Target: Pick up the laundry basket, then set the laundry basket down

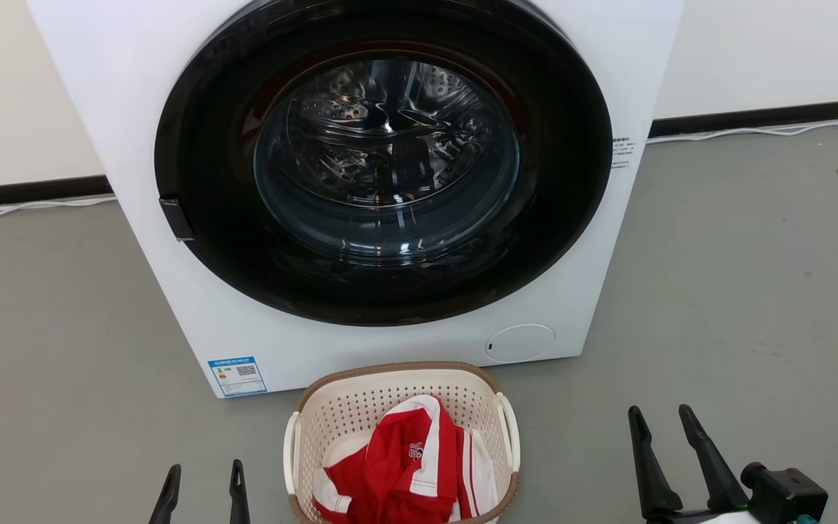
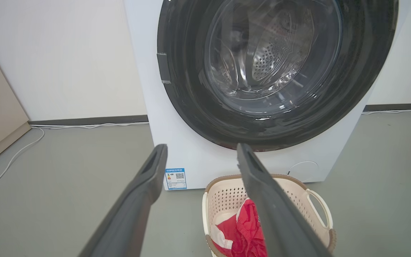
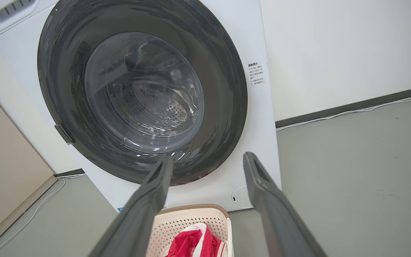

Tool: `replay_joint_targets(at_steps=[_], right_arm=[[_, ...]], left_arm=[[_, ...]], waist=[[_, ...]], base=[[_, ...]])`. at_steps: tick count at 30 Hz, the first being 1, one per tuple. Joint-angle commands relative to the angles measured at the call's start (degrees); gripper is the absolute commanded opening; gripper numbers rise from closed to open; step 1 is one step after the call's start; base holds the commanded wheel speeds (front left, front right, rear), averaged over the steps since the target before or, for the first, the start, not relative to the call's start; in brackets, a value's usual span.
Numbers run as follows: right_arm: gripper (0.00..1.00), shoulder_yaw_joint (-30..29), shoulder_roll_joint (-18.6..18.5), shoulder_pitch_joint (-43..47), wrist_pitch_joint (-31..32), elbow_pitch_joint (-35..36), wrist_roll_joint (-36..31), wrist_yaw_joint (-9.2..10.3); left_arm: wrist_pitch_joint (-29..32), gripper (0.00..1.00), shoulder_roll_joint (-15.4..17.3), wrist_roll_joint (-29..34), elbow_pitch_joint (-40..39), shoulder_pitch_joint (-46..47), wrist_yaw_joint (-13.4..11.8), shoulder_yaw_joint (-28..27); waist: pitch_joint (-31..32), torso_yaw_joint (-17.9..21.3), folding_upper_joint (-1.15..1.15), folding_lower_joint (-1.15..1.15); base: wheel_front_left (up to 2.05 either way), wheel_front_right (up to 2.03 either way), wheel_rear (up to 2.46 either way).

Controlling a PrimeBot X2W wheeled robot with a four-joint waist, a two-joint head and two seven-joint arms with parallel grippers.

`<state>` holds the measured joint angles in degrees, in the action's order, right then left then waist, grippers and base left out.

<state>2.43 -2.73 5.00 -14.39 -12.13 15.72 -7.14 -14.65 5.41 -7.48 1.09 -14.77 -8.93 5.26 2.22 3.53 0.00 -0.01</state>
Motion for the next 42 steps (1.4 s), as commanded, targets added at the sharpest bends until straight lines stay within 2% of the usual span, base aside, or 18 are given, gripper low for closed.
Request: replay_joint_targets(at_steps=[1, 16, 22, 36, 37, 42], right_arm=[[1.00, 1.2, -0.1, -0.8, -0.6, 1.8, -0.3, -0.35], [1.00, 0.6, -0.1, -1.3, -0.6, 2.0, -0.3, -0.35], [1.00, -1.4, -0.1, -2.0, -0.6, 2.3, -1.3, -0.35], [1.00, -1.6, -0.1, -2.2, -0.6, 1.6, -1.1, -0.35], [0.00, -3.1, 0.1, -0.3, 0.0, 0.3, -1.0, 0.00], [0.00, -2.6, 0.2, 1.1, 0.1, -2.9, -0.8, 0.07]], left_arm=[[-0.3, 1.00, -0.3, 0.5, -1.9, 1.4, 0.3, -2.1], [-0.3, 1.00, -0.3, 2.2, -3.6, 1.8, 0.4, -3.0], [-0.3, 1.00, 0.0, 3.5, -4.8, 2.2, 0.5, -2.6], [-0.3, 1.00, -0.8, 1.8, -4.5, 2.6, 1.6, -3.4], [0.0, 0.00, -0.5, 1.9, -3.0, 0.0, 1.4, -1.5], [0.0, 0.00, -1.0, 1.7, 0.8, -0.1, 1.4, -1.2]], waist=[[-0.1, 0.0, 0.00, 0.01], [-1.0, 0.1, 0.00, 0.01], [-1.6, 0.1, 0.00, 0.01], [-2.0, 0.0, 0.00, 0.01], [-2.0, 0.0, 0.00, 0.01], [-2.0, 0.0, 0.00, 0.01]], base=[[0.00, 0.00, 0.00], [0.00, 0.00, 0.00], [0.00, 0.00, 0.00], [0.00, 0.00, 0.00], [0.00, 0.00, 0.00], [0.00, 0.00, 0.00]])
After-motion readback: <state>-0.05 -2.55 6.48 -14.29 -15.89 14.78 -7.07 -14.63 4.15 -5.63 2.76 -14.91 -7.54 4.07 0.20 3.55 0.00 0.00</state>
